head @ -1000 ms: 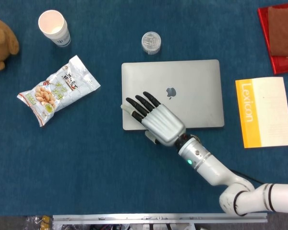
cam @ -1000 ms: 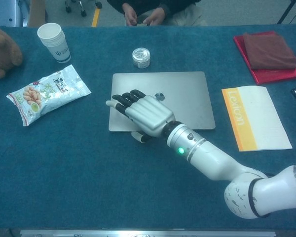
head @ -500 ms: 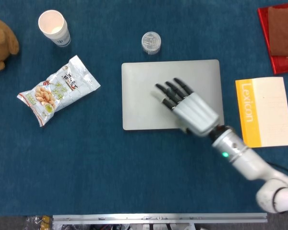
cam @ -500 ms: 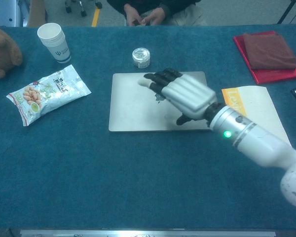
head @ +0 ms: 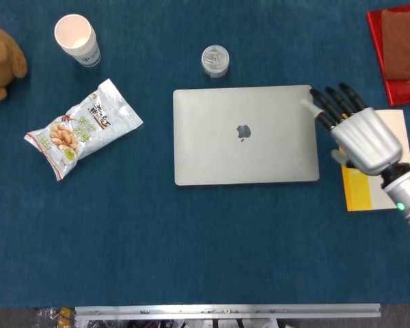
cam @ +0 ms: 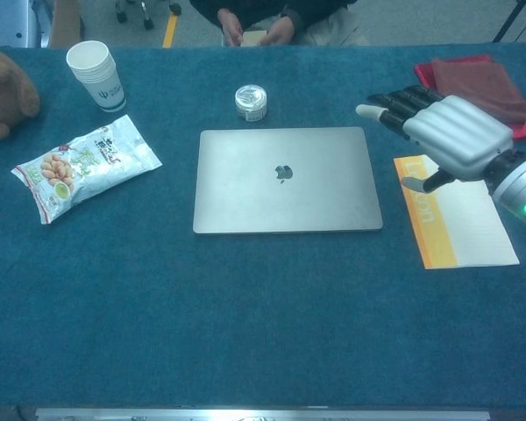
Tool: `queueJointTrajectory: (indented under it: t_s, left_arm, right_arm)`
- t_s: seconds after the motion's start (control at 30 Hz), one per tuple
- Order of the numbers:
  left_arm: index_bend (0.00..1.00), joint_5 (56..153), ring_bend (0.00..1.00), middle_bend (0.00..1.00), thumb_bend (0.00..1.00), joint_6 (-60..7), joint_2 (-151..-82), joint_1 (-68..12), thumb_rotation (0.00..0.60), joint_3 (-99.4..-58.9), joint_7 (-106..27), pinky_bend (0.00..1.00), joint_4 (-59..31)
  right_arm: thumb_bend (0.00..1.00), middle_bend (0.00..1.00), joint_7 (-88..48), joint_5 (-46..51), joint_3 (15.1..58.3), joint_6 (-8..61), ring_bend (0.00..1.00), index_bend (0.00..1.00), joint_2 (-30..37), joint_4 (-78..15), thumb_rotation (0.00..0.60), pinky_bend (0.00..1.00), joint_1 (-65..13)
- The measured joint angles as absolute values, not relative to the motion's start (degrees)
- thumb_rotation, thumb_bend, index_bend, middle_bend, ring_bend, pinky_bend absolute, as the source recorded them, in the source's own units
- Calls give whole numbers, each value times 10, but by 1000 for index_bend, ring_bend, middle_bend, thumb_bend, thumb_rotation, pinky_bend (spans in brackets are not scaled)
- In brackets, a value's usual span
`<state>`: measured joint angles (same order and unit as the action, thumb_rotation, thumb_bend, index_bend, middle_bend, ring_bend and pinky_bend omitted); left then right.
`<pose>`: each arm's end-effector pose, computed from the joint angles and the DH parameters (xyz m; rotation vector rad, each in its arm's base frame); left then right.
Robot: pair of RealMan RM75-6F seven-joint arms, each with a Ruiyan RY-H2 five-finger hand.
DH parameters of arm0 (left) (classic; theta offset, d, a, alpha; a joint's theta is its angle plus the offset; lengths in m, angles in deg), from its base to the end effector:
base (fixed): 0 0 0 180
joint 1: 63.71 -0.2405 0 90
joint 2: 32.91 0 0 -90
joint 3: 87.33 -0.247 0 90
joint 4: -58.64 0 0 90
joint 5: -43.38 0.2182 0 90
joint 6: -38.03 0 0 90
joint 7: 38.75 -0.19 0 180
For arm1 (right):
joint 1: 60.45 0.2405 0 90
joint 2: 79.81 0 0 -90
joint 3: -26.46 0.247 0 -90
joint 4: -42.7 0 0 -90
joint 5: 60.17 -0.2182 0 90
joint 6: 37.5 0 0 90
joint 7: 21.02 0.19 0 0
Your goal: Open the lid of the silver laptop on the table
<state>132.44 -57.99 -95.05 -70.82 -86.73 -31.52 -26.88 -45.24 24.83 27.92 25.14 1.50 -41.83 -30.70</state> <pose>-0.3473 0.1491 0.1918 -1.2541 -0.8634 -0.8512 -0.2015 -0.3176 -0.0105 1.9892 -0.5766 0.7603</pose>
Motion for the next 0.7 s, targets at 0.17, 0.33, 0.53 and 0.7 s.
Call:
queueJointTrajectory:
  t_s: [0.17,0.33,0.53,0.7]
  left_arm:
    - [18,1326,0,0,105,-577,-952,-705,600,-868,-324,20,-273]
    - [18,1325,0,0,105,-576,-952,-704,600,-868,-328,20,-277]
    - [18,1323,0,0,106,-576,-952,-705,600,-869,-328,20,-277]
    - [18,1321,0,0,105,-577,-951,-706,600,-869,-327,20,-277]
  right_arm:
    - [181,0,-446,248,270,245,0,0,21,-375,600,60,-310]
    - [181,0,-444,263,262,242,0,0,52,-325,600,61,-308]
    - [181,0,-442,277,256,238,0,0,87,-281,600,61,-303]
    - [181,0,-434,275,260,232,0,0,109,-254,600,60,-298]
